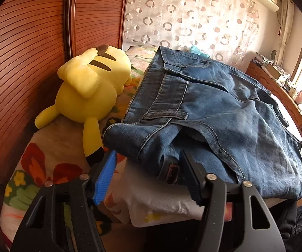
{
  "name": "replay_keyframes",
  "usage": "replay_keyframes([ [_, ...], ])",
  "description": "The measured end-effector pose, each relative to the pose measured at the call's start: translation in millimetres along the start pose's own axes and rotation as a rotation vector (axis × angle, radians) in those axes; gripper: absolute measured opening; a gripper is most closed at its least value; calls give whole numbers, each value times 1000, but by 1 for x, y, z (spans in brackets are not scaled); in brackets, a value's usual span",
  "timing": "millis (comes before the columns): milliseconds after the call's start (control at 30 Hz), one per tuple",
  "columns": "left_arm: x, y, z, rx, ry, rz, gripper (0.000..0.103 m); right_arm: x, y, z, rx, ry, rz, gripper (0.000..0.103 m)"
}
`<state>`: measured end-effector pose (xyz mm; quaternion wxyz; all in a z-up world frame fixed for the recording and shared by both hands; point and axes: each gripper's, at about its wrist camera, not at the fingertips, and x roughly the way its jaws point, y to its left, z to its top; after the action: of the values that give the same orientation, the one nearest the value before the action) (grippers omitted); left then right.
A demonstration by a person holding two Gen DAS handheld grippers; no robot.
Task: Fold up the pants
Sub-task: 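Move the left gripper to the jeans waistband while the right gripper moves to the leg hem, then grasp the waistband with the left gripper while the right gripper grasps the leg hem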
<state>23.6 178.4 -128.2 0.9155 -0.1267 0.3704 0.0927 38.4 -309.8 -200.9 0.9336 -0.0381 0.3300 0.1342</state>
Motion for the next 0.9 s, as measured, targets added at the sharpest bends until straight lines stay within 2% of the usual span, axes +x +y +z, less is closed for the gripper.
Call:
replay_keyframes([
  [167,5,3,3,-31,8,-31,44,-7,-5,-7,16,16,-7,92],
  [233,5,3,4,-31,2,-31,33,-11,-5,-10,20,23,-6,92],
  [300,1,-1,5,-13,-17,-18,12,-13,-6,-13,22,32,-3,92],
  [500,-22,-16,22,27,-95,-25,9,-21,-3,-15,12,43,-1,89],
  [733,-41,-36,50,76,-167,-62,9,-37,-3,-19,11,46,12,76],
  [900,-47,-52,61,105,-201,-69,8,-31,-3,-13,-19,61,38,68],
])
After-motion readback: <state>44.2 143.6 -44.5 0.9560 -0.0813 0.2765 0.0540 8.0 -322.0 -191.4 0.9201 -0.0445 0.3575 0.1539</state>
